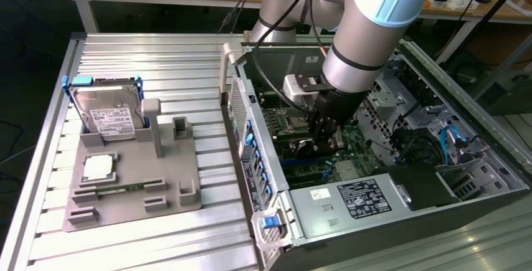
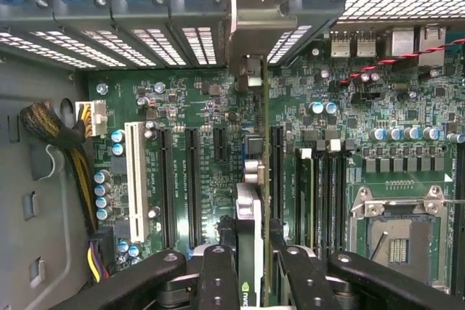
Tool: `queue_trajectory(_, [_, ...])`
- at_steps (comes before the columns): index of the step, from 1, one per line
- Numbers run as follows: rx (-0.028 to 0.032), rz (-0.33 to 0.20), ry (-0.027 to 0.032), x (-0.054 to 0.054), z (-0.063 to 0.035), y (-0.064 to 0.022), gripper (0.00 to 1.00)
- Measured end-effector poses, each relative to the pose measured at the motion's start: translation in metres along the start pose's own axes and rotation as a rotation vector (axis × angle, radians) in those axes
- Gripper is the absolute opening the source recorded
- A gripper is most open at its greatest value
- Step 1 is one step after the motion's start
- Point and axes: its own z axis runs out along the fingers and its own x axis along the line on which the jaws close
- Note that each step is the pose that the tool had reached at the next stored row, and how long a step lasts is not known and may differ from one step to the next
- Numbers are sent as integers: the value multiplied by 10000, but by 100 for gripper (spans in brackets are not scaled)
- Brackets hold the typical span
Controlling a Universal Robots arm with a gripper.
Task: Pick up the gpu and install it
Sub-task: 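Insert the gpu into the slot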
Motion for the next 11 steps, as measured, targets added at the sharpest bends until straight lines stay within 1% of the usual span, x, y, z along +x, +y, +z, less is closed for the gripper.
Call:
queue_trajectory(4, [-2,0,3,1,-2,47,27])
queue_trajectory(9, [-4,1,2,2,-2,69,27])
queue_trajectory(11, [2,0,-8,2,2,75,27])
